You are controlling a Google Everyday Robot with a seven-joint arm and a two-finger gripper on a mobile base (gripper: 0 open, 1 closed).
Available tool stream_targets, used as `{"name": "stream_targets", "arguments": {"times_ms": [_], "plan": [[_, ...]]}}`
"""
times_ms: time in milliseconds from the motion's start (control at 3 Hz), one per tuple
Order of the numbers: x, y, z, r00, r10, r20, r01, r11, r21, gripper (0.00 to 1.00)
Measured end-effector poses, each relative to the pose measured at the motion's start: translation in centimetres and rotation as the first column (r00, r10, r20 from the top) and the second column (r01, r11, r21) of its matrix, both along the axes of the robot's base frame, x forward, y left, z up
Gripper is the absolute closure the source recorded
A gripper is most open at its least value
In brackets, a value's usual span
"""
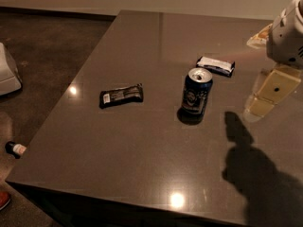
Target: Knock pepsi can over
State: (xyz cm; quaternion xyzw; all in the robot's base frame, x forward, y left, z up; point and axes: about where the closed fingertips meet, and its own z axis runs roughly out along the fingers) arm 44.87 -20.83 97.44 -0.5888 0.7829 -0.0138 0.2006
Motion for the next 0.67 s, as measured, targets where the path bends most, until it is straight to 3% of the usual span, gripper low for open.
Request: {"name": "stream_targets", "arguments": {"times_ms": [333,667], "plan": [[1.0,0.7,-1.0,0.9999,-0.01,0.011,0.009,0.995,0.098,0.0],[2.2,1.7,-2.5,0.9998,0.0,0.022,-0.004,0.98,0.197,0.0]]}}
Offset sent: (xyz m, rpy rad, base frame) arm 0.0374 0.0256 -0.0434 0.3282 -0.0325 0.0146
